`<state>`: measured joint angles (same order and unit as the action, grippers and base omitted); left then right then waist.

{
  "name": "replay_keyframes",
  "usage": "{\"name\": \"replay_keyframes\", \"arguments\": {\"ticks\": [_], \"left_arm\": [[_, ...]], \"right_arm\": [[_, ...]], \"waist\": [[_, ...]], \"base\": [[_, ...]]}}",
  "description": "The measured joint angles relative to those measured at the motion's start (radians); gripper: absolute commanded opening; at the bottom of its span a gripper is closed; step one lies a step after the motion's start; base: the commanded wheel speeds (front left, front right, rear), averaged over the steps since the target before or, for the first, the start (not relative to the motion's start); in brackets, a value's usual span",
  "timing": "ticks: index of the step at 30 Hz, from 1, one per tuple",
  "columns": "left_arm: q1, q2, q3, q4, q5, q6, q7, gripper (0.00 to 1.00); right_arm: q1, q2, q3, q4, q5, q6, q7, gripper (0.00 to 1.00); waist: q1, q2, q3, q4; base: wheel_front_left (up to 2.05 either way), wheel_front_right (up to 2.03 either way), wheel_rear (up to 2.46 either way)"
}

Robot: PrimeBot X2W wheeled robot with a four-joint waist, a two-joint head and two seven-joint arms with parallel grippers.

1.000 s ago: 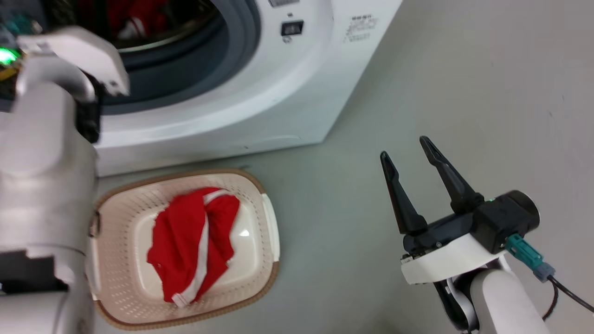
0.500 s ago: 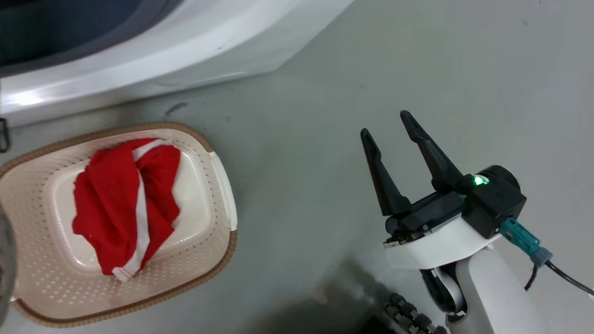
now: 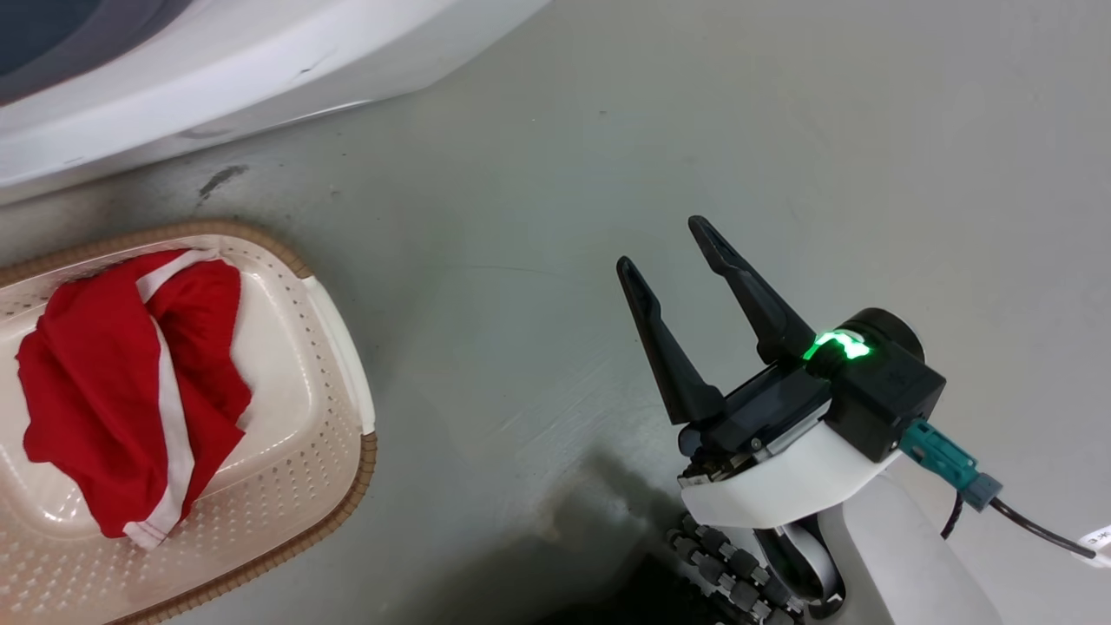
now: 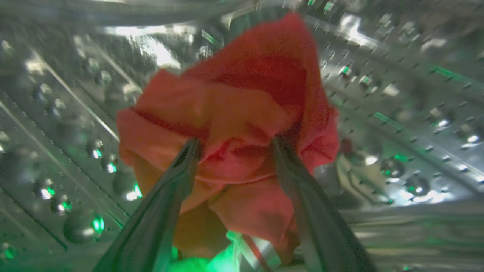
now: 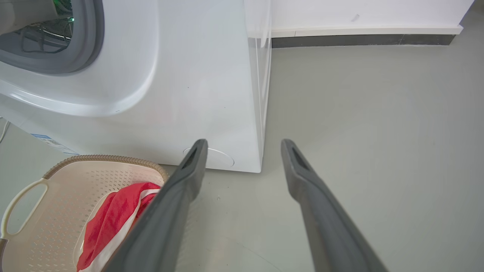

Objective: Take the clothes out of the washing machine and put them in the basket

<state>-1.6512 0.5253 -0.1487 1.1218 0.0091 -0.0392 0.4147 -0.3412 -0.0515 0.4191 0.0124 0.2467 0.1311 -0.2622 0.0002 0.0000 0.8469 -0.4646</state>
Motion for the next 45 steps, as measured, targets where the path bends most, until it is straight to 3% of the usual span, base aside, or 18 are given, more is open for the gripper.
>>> {"name": "replay_keyframes", "arguments": {"ticks": [4, 5, 6, 7, 12, 14, 20, 26, 32, 39, 45], "left_arm": [[-0.004, 0.021, -0.003, 0.009, -0.004, 0.005, 0.094, 1.0], [-0.004, 0.023, -0.002, 0.009, -0.004, 0.009, 0.114, 0.95], [-0.004, 0.024, 0.001, 0.009, -0.007, 0.018, 0.131, 0.6], [-0.002, 0.025, 0.003, 0.01, -0.013, 0.023, 0.154, 0.0], [0.033, 0.026, 0.019, -0.019, -0.033, 0.063, 0.192, 0.0], [0.04, 0.041, 0.021, -0.043, -0.038, 0.057, 0.185, 0.0], [0.105, 0.027, 0.025, -0.147, -0.057, 0.092, 0.09, 0.0], [0.183, 0.016, 0.036, -0.228, -0.085, 0.097, -0.052, 0.0], [0.299, -0.043, 0.053, -0.246, -0.136, 0.092, -0.266, 0.0], [0.462, -0.114, 0.067, -0.2, -0.193, 0.066, -0.506, 0.0], [0.587, -0.17, 0.066, -0.186, -0.223, 0.043, -0.634, 0.0]], "right_arm": [[0.011, 0.0, 0.011, -0.005, 0.006, 0.0, 0.0, 1.0], [0.014, 0.0, 0.012, -0.005, 0.008, 0.0, 0.0, 1.0], [0.015, 0.0, 0.014, -0.005, 0.009, 0.0, 0.0, 1.0], [0.015, 0.0, 0.015, -0.005, 0.01, 0.0, 0.0, 1.0], [0.017, 0.0, 0.017, -0.005, 0.014, 0.0, 0.0, 1.0], [0.017, 0.0, 0.017, -0.005, 0.017, 0.0, 0.0, 1.0], [0.017, 0.0, 0.01, 0.003, 0.009, 0.0, 0.0, 1.0], [0.015, 0.001, -0.012, 0.013, -0.016, 0.0, -0.001, 1.0], [0.023, 0.002, -0.052, 0.047, -0.061, 0.0, -0.001, 1.0], [0.076, 0.002, -0.091, 0.084, -0.108, 0.0, 0.016, 1.0], [0.138, 0.002, -0.13, 0.081, -0.139, 0.0, 0.064, 1.0]], "waist": [[-0.0001, 0.0, 0.002, -0.02], [0.0, 0.0, 0.002, -0.024], [-0.0001, 0.0, 0.002, -0.026], [0.0, 0.0, 0.001, -0.028], [-0.0001, 0.0, -0.006, -0.032], [0.0, 0.0, -0.008, -0.034], [-0.0001, 0.0, -0.031, -0.019], [-0.0001, 0.0, -0.074, 0.012], [-0.0001, 0.0, -0.153, 0.052], [-0.0002, 0.0, -0.3, 0.106], [-0.0003, 0.0, -0.444, 0.154]], "base": [[0.0, 0.0, 0.0], [0.0, 0.0, 0.0], [0.0, 0.0, 0.0], [0.0, 0.0, 0.0], [0.0, 0.0, 0.0], [0.0, 0.0, 0.0], [0.0, 0.0, 0.0], [0.0, 0.0, 0.0], [0.0, 0.0, 0.0], [0.0, 0.0, 0.0], [0.0, 0.0, 0.0]]}}
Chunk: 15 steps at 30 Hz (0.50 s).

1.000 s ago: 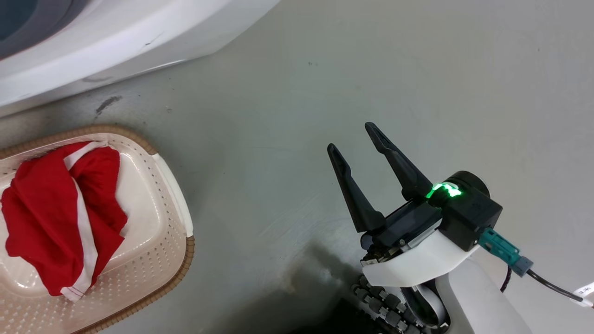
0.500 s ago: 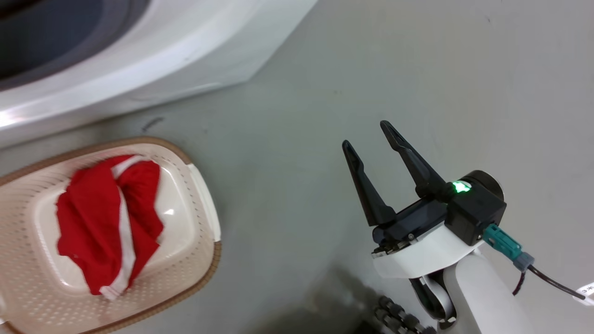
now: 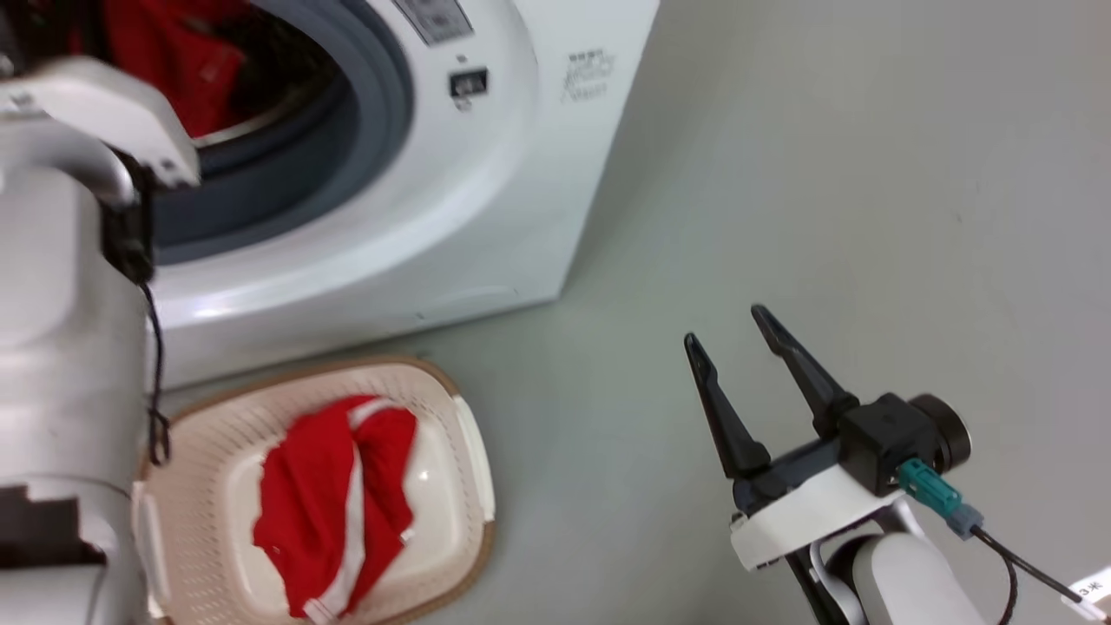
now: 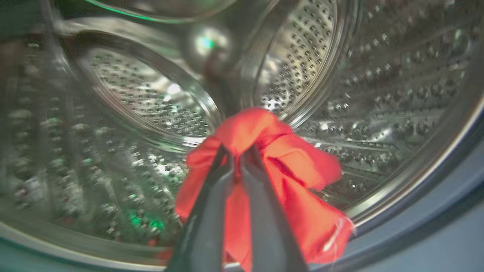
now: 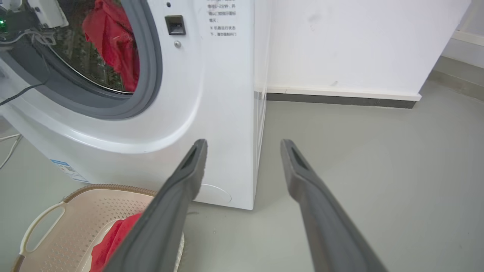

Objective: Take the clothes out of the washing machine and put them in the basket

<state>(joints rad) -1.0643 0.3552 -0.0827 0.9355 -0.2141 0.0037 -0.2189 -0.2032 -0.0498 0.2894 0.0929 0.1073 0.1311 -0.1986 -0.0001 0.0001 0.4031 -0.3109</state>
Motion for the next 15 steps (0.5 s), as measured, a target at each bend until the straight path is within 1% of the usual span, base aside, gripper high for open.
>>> {"name": "replay_keyframes", "arguments": {"ticks": [4, 8, 12, 15], "left_arm": [[0.085, -0.025, 0.009, -0.04, -0.022, -0.013, -0.033, 0.0], [0.177, -0.047, 0.018, -0.132, -0.036, -0.031, -0.041, 0.0], [0.28, -0.058, 0.028, -0.292, -0.035, -0.044, -0.042, 0.0], [0.372, -0.082, 0.029, -0.424, -0.034, -0.039, -0.041, 0.0]], "right_arm": [[0.041, 0.0, -0.017, -0.014, -0.014, 0.0, 0.025, 1.0], [0.074, 0.0, -0.037, -0.03, -0.022, 0.0, 0.051, 1.0], [0.106, 0.0, -0.057, -0.049, -0.029, 0.0, 0.067, 1.0], [0.127, 0.0, -0.072, -0.063, -0.031, 0.0, 0.078, 1.0]], "waist": [[-0.0001, 0.0, -0.087, 0.036], [-0.0002, 0.0, -0.161, 0.075], [-0.0002, 0.0, -0.222, 0.113], [-0.0002, 0.0, -0.26, 0.139]], "base": [[0.0, 0.0, 0.0], [0.0, 0.0, 0.0], [0.0, 0.0, 0.0], [0.0, 0.0, 0.0]]}}
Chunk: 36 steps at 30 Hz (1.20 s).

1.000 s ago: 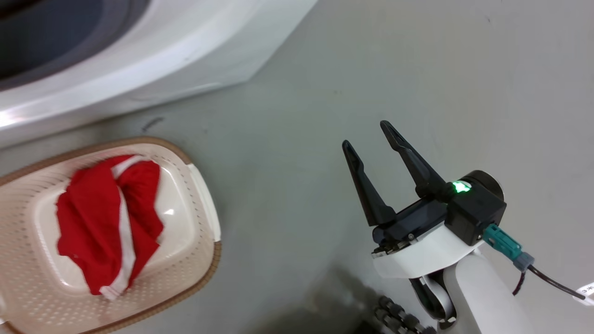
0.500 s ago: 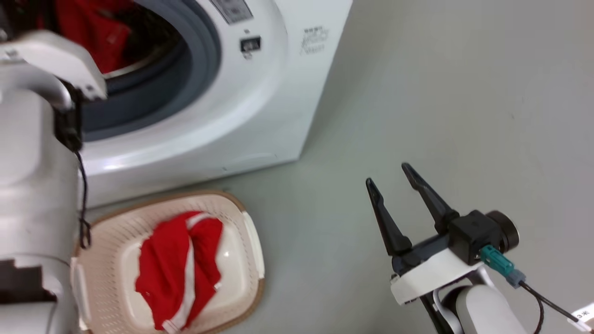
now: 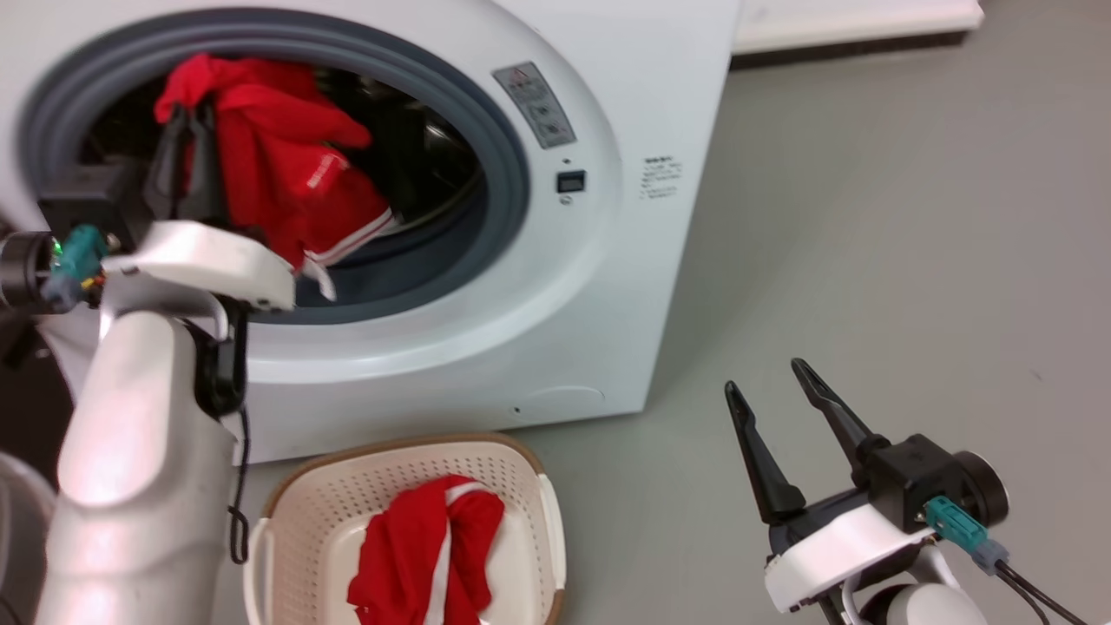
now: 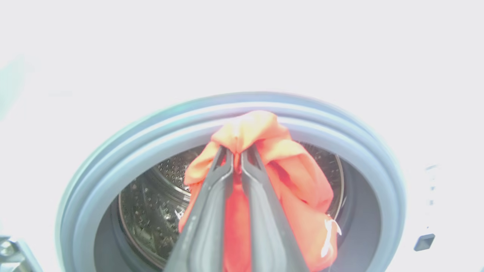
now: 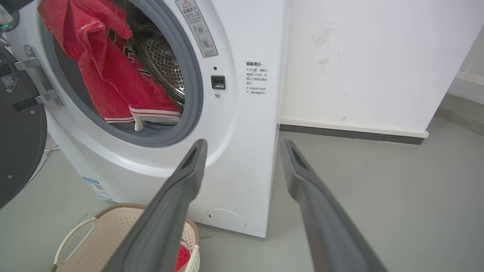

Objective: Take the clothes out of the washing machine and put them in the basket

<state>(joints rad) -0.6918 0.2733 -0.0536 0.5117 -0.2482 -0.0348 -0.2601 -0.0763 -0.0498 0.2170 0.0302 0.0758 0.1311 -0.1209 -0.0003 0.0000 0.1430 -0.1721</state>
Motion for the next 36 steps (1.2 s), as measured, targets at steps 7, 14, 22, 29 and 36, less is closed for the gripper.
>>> {"name": "replay_keyframes", "arguments": {"ticks": [7, 14, 22, 29, 36], "left_arm": [[0.244, -0.038, -0.021, -0.385, 0.002, 0.036, 0.026, 0.0], [0.492, -0.065, -0.025, -0.637, -0.002, 0.103, 0.09, 0.0], [0.746, -0.144, -0.046, -0.551, -0.051, 0.151, 0.088, 0.0], [0.718, -0.19, -0.082, -0.201, -0.115, 0.095, 0.031, 0.0], [0.514, -0.214, -0.081, 0.128, -0.139, 0.061, 0.001, 0.0]], "right_arm": [[0.045, 0.0, -0.023, -0.035, -0.013, 0.0, 0.035, 1.0], [0.061, 0.0, -0.022, -0.057, -0.019, 0.0, 0.049, 1.0], [0.077, 0.0, -0.029, -0.079, -0.035, 0.0, 0.062, 1.0], [0.05, 0.0, -0.025, -0.092, -0.049, 0.0, 0.067, 1.0], [0.002, -0.001, -0.015, -0.095, -0.049, 0.0, 0.061, 1.0]], "waist": [[0.0, 0.0, -0.075, 0.072], [0.0001, 0.0, -0.09, 0.097], [0.0002, 0.0, -0.06, 0.113], [0.0004, 0.0, 0.009, 0.128], [0.0004, 0.0, 0.12, 0.131]], "base": [[0.0, 0.0, 0.0], [0.0, 0.0, 0.0], [0.0, 0.0, 0.0], [0.0, 0.0, 0.0], [0.0, 0.0, 0.0]]}}
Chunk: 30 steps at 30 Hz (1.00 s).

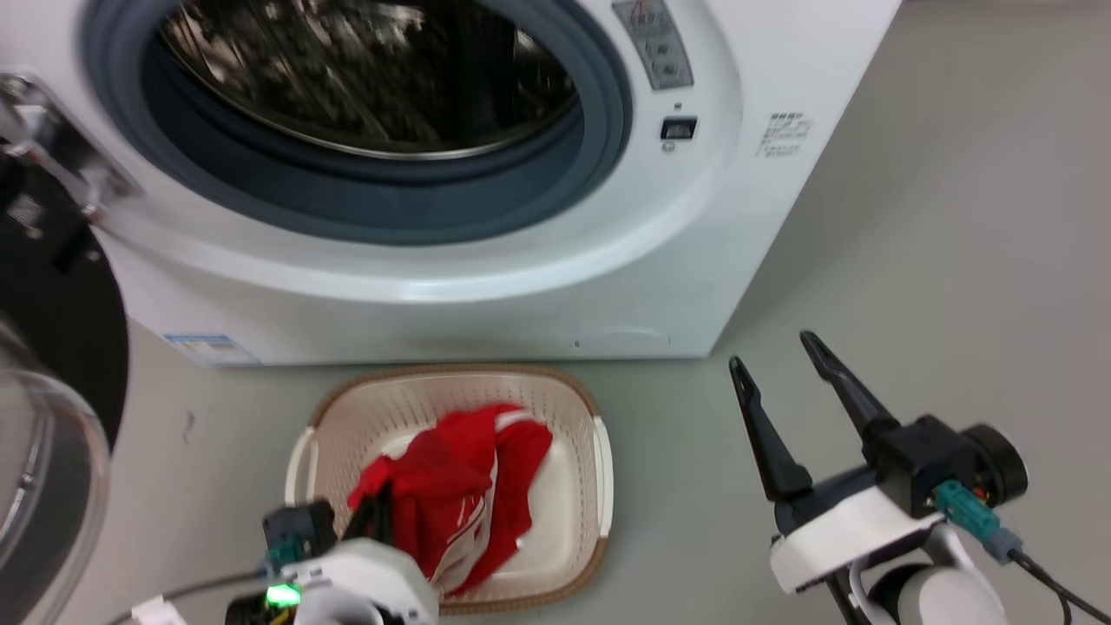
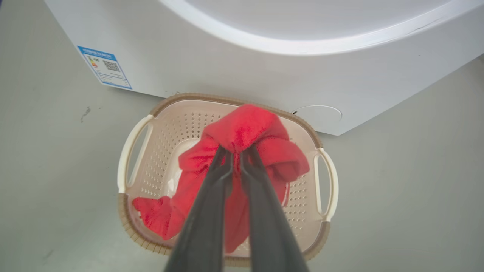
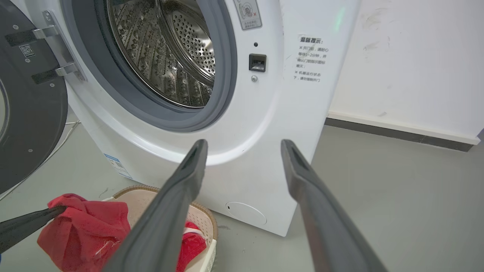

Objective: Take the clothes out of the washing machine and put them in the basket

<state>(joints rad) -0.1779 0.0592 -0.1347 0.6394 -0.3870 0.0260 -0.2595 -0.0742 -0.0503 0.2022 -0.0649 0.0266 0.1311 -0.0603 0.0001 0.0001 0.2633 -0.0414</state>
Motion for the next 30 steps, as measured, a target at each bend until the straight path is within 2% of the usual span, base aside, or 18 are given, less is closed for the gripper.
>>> {"name": "replay_keyframes", "arguments": {"ticks": [6, 12, 22, 23, 24, 25, 26, 30], "left_arm": [[-0.192, -0.004, 0.039, 0.184, -0.002, -0.009, -0.003, 0.0], [-0.357, -0.006, 0.062, 0.299, 0.03, -0.002, -0.003, 0.0], [-0.464, 0.022, 0.086, 0.457, 0.065, 0.002, -0.003, 0.01], [-0.468, 0.022, 0.093, 0.47, 0.057, 0.003, -0.003, 0.35], [-0.47, 0.023, 0.095, 0.482, 0.058, 0.005, -0.003, 0.76], [-0.472, 0.024, 0.094, 0.492, 0.06, 0.007, -0.003, 0.76], [-0.473, 0.024, 0.095, 0.499, 0.062, 0.006, -0.003, 1.0], [-0.463, 0.023, 0.101, 0.507, 0.061, -0.006, -0.003, 1.0]], "right_arm": [[-0.065, 0.0, 0.008, 0.001, 0.0, 0.0, -0.018, 1.0], [-0.127, 0.0, 0.026, 0.017, 0.015, 0.0, -0.051, 1.0], [-0.205, -0.001, 0.071, 0.105, 0.073, 0.0, -0.13, 1.0], [-0.21, -0.001, 0.073, 0.114, 0.075, 0.0, -0.136, 1.0], [-0.215, -0.001, 0.074, 0.124, 0.077, 0.0, -0.139, 1.0], [-0.217, 0.0, 0.073, 0.135, 0.079, 0.0, -0.143, 1.0], [-0.218, 0.0, 0.068, 0.145, 0.08, 0.0, -0.149, 1.0], [-0.222, 0.0, 0.052, 0.185, 0.073, 0.0, -0.16, 1.0]], "waist": [[0.0, 0.0, 0.128, -0.016], [0.0001, 0.0, 0.268, -0.049], [0.0002, 0.0, 0.445, -0.156], [0.0002, 0.0, 0.453, -0.167], [0.0002, 0.0, 0.458, -0.178], [0.0002, 0.0, 0.461, -0.187], [0.0002, 0.0, 0.458, -0.193], [0.0001, 0.0, 0.419, -0.198]], "base": [[0.0, 0.0, 0.0], [0.0, 0.0, 0.0], [0.0, 0.0, 0.0], [0.0, 0.0, 0.0], [0.0, 0.0, 0.0], [0.0, 0.0, 0.0], [0.0, 0.0, 0.0], [0.0, 0.0, 0.0]]}}
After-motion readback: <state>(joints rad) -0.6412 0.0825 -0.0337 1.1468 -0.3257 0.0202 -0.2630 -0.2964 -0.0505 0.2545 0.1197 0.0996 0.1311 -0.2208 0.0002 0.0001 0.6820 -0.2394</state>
